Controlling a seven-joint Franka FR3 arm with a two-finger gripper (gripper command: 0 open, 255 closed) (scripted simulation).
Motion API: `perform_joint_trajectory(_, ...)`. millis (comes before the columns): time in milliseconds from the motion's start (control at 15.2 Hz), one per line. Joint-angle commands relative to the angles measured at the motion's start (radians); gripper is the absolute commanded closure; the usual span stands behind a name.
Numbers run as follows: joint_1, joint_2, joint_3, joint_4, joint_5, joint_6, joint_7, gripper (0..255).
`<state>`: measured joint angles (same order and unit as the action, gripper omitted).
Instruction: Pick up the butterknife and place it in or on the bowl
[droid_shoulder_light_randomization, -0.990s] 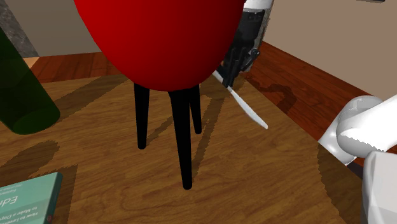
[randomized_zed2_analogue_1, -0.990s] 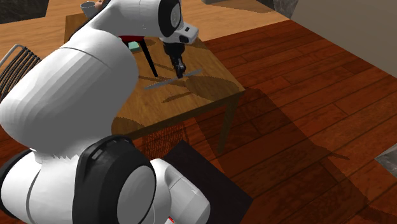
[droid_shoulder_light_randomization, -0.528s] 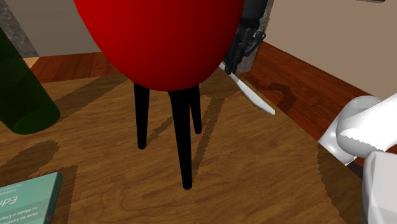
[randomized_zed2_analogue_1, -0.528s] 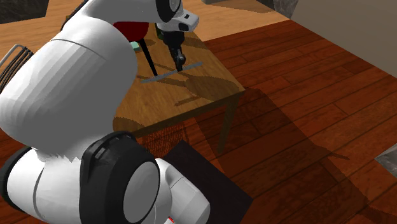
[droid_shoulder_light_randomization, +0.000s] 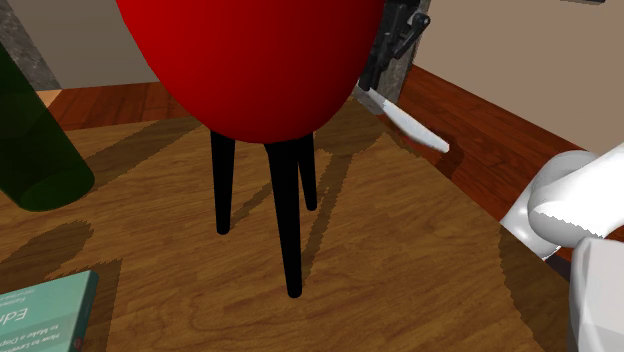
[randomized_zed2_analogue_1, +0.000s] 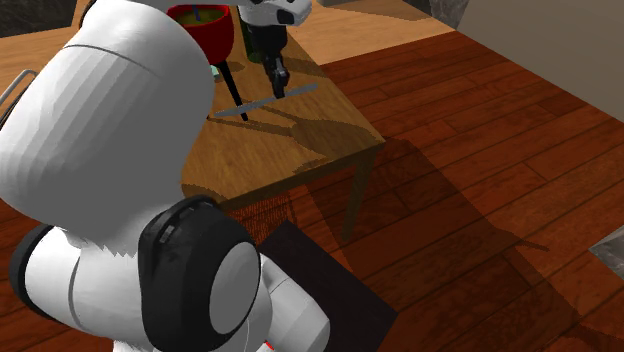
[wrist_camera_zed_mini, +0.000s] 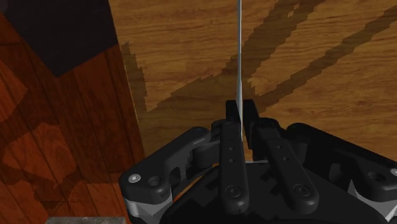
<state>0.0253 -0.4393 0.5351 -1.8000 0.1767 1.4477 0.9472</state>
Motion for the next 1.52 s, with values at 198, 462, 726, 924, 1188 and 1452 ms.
perform_joint_trajectory(198,-0.009,0.039,0.004,0.102,-0.016,-0.067,0.01,255)
perform_joint_trajectory(462,-0.005,0.031,0.007,0.14,-0.01,-0.11,0.024,255)
perform_joint_trajectory(726,0.03,-0.076,0.005,0.084,0.044,-0.148,0.058,255)
perform_joint_trajectory(924,0.058,-0.147,0.009,0.056,0.081,-0.182,0.091,255)
perform_joint_trajectory(1188,0.095,-0.23,0.02,0.036,0.131,-0.232,0.146,255)
perform_joint_trajectory(1452,0.128,-0.3,0.038,0.035,0.183,-0.285,0.211,255)
